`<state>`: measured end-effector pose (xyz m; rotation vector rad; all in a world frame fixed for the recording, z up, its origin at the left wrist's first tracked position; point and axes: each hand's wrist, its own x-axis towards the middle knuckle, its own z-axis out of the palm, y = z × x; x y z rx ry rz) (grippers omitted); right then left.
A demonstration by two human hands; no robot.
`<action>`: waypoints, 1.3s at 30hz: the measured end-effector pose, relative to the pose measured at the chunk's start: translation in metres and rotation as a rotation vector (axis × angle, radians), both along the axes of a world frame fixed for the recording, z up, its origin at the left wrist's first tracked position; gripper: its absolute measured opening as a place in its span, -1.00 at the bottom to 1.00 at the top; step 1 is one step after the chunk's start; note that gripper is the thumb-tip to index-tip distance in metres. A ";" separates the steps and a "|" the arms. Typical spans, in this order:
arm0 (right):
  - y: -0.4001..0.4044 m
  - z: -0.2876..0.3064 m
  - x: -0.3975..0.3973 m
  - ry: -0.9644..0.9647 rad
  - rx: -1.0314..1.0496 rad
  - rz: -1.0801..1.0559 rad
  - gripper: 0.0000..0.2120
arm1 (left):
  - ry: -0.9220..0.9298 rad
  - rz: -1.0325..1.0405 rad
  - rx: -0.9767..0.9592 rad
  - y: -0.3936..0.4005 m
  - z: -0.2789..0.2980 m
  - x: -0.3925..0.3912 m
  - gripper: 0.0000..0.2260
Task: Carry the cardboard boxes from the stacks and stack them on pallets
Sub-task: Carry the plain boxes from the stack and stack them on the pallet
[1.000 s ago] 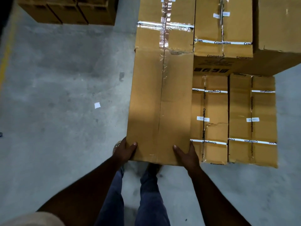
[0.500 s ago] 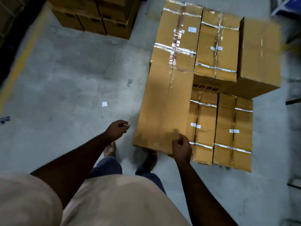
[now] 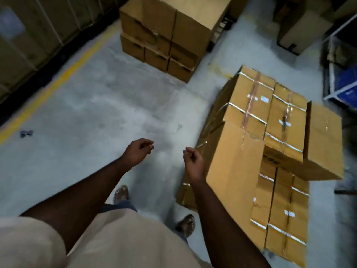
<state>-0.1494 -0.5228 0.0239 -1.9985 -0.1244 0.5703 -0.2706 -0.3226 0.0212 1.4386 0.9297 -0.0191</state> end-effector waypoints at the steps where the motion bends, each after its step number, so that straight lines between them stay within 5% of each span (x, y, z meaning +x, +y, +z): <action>1: 0.031 0.007 -0.006 -0.004 0.028 0.039 -0.86 | -0.004 0.038 -0.015 0.024 0.008 -0.007 -0.82; 14: 0.255 0.086 0.067 0.171 0.303 -0.025 -0.83 | -0.136 0.265 -0.032 0.241 0.073 0.059 -0.86; 21: 0.365 0.066 0.186 0.167 0.354 -0.018 -0.84 | -0.157 0.237 0.012 0.351 0.082 0.186 -0.89; 29: 0.496 0.113 0.335 0.161 0.369 0.020 -0.85 | -0.169 0.263 0.057 0.473 0.112 0.319 -0.84; 39: 0.670 0.088 0.494 0.204 0.377 -0.074 -0.80 | -0.147 0.207 0.019 0.648 0.061 0.498 -0.85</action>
